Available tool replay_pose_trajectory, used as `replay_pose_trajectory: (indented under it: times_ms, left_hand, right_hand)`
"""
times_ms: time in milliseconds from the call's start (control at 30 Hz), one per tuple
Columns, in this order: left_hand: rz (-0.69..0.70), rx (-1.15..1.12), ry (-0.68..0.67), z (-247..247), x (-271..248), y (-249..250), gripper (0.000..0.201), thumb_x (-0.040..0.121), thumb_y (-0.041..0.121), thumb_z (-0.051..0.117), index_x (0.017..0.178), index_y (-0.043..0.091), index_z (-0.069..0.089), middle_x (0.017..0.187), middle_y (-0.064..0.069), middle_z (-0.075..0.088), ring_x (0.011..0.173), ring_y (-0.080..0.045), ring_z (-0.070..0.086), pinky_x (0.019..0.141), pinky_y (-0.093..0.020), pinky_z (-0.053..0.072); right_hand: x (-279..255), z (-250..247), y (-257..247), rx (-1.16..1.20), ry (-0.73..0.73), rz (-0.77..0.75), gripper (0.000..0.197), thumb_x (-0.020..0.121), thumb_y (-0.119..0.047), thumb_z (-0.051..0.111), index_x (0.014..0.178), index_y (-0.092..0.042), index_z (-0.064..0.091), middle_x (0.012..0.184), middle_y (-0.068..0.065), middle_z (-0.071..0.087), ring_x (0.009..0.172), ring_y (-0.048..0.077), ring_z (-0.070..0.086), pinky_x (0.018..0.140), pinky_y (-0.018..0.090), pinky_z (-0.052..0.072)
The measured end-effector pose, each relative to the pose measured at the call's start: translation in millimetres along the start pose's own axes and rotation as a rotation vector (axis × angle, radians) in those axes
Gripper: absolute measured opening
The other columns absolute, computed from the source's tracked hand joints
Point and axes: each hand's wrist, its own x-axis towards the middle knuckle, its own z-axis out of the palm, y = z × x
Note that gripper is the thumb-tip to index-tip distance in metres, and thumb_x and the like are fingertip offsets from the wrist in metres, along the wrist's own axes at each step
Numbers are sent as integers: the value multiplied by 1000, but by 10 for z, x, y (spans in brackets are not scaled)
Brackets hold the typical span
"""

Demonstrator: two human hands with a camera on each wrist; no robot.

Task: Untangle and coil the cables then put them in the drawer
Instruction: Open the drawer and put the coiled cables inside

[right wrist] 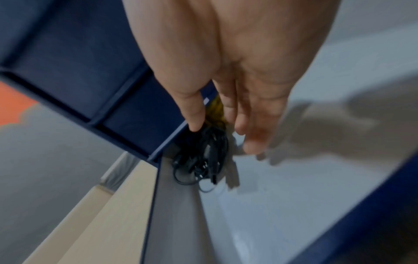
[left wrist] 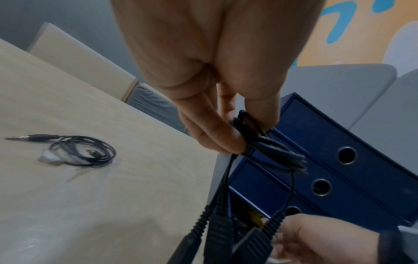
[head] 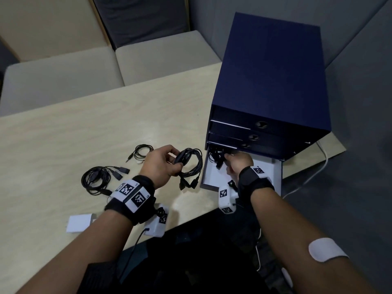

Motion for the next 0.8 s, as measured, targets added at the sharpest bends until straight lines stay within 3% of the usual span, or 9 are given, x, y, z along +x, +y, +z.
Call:
replay_pose_trajectory:
  times_ms: [100, 167, 267, 433, 500, 600, 667, 733, 800]
  left_hand:
    - [51, 22, -39, -1, 17, 91, 18, 76, 1, 70, 88, 12, 64, 75, -19, 68, 56, -19, 64, 59, -29, 53]
    - [95, 44, -62, 15, 49, 169, 18, 75, 1, 70, 89, 12, 64, 75, -18, 68, 53, -15, 63, 54, -21, 49]
    - [160, 47, -107, 65, 89, 298, 18, 75, 1, 69, 91, 10, 65, 75, -19, 68, 51, -11, 61, 50, -19, 47]
    - [209, -73, -172, 193, 143, 396, 19, 79, 3, 70, 91, 16, 64, 72, -11, 67, 55, -13, 62, 60, -27, 53]
    - [189, -171, -227, 237, 160, 367, 22, 84, 13, 70, 104, 20, 61, 77, -3, 68, 64, -10, 63, 67, -31, 55]
    - [212, -221, -485, 319, 111, 307, 50, 84, 23, 69, 128, 18, 46, 98, 3, 67, 85, 1, 64, 78, -19, 50]
    - [224, -244, -608, 426, 73, 293, 54, 81, 9, 72, 127, 16, 46, 110, 3, 65, 100, -2, 63, 88, -18, 50]
    - [179, -255, -584, 550, 96, 306, 43, 81, -4, 69, 114, 18, 53, 101, 4, 67, 90, -3, 65, 79, -17, 50]
    - [128, -239, -513, 654, 144, 343, 31, 82, -5, 67, 99, 19, 56, 92, 1, 67, 74, -7, 64, 65, -18, 48]
  right_hand:
    - [-387, -68, -192, -124, 1, -145, 15, 87, -26, 68, 82, -13, 63, 71, 11, 65, 61, 26, 61, 57, 35, 50]
    - [-732, -83, -367, -73, -199, -242, 16, 92, -27, 63, 97, -11, 64, 79, 4, 65, 61, 18, 58, 52, 28, 46]
    - [-1097, -66, -548, -98, -421, -363, 11, 92, -28, 62, 95, -17, 64, 83, 2, 67, 62, 17, 59, 50, 26, 43]
    - [-1245, -107, -614, -26, -306, -388, 9, 93, -10, 59, 85, -12, 58, 71, 6, 65, 46, 16, 51, 49, 32, 39]
    - [-1280, -168, -624, 51, -270, -380, 8, 94, -8, 57, 86, -11, 59, 69, 6, 65, 47, 16, 52, 44, 29, 42]
    - [-1301, -255, -658, 194, -224, -382, 9, 95, -5, 55, 87, -8, 59, 69, 7, 60, 48, 14, 53, 41, 21, 44]
    - [-1270, -318, -670, 282, -192, -367, 6, 95, -6, 55, 90, -6, 59, 72, 7, 59, 47, 11, 54, 41, 19, 44]
    - [-1220, -403, -644, 317, -165, -343, 7, 96, -8, 54, 95, -4, 59, 74, 7, 58, 47, 10, 54, 42, 18, 45]
    - [-1165, -492, -571, 334, -140, -313, 10, 98, -11, 52, 93, -4, 58, 75, 8, 58, 48, 11, 54, 43, 19, 46]
